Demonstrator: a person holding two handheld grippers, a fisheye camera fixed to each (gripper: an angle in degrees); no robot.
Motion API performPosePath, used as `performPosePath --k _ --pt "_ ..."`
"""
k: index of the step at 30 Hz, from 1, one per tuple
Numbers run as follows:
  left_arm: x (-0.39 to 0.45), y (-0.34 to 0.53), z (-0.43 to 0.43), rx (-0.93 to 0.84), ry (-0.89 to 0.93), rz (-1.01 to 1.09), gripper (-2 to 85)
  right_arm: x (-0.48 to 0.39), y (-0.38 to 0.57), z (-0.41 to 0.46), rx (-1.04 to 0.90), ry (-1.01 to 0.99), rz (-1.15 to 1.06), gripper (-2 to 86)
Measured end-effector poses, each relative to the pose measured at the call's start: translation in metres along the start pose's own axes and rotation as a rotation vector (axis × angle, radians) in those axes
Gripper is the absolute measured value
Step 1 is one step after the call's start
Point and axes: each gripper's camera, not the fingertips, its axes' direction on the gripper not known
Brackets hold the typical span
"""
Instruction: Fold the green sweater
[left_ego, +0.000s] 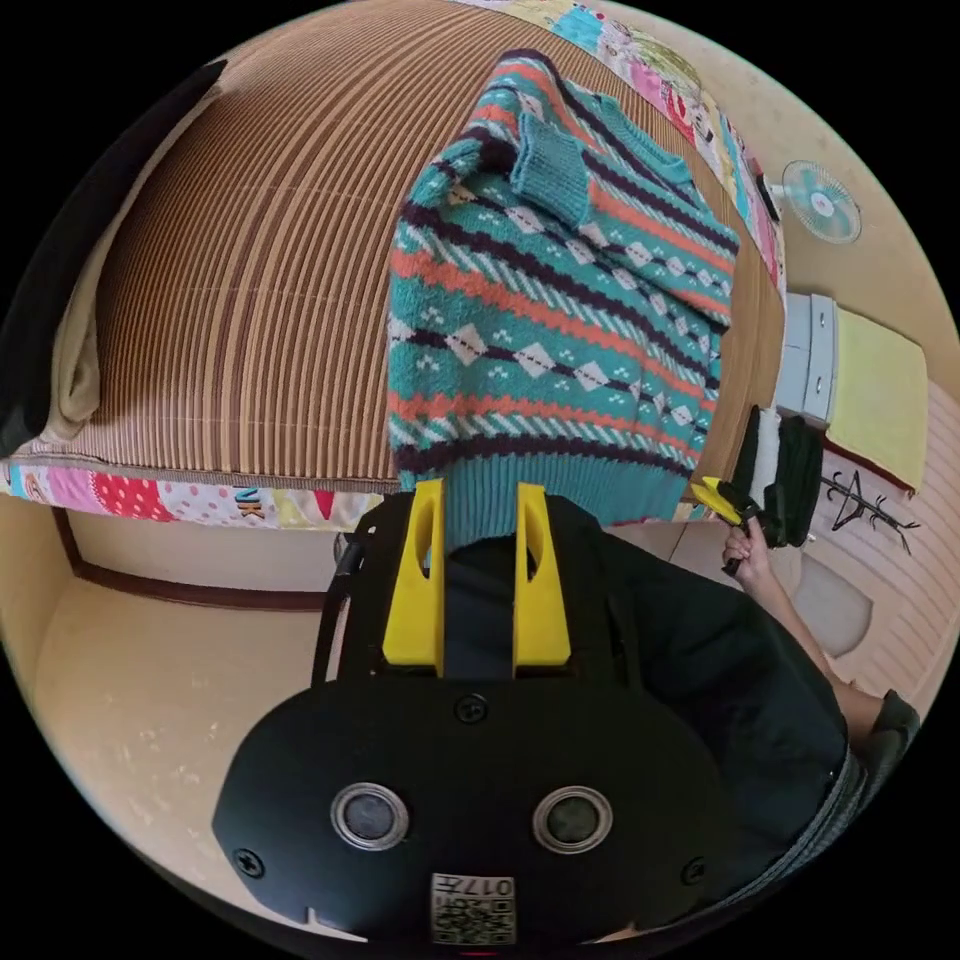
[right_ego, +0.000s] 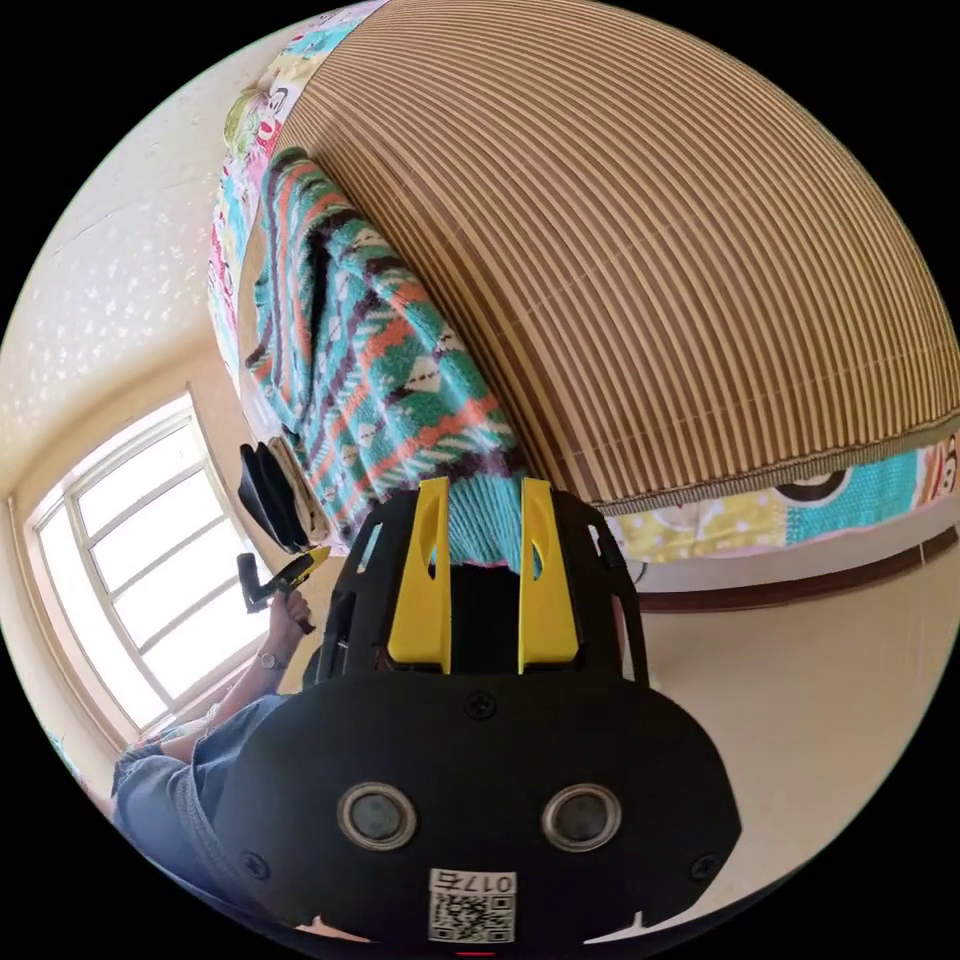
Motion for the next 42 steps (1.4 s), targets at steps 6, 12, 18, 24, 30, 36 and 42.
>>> performPosePath --k 6,12,18,24,30,36,42 --pt "-0.035 0.014 0.019 -0.106 -0.072 0.019 14.5 0.006 0.003 0.019 -0.131 0.091 -0.071 12.5" --pt "-0.060 0.005 0.052 -0.123 0.101 -0.098 11.7 0.011 -0.016 0.033 -0.157 0.089 0.018 9.0" --pt "-0.071 -0.014 0.057 -0.308 0.101 -0.058 4.4 -0.006 -0.021 0.006 -0.258 0.120 -0.160 3.8" --pt "-0.088 0.009 -0.057 -0.043 0.779 0.309 4.0 -0.013 0.007 -0.101 -0.077 -0.537 -0.400 2.8" --pt "-0.111 0.060 -0.134 0.042 0.965 0.499 4.0 0.013 0.069 -0.162 0.049 -0.810 -0.546 2.7" --pt "-0.168 0.106 -0.053 -0.057 1.184 0.234 4.1 0.104 0.124 -0.128 0.196 -0.943 -0.158 2.6" --pt "-0.208 0.060 0.004 0.081 1.175 -0.168 4.0 0.121 0.067 -0.105 0.287 -0.865 0.167 2.7"
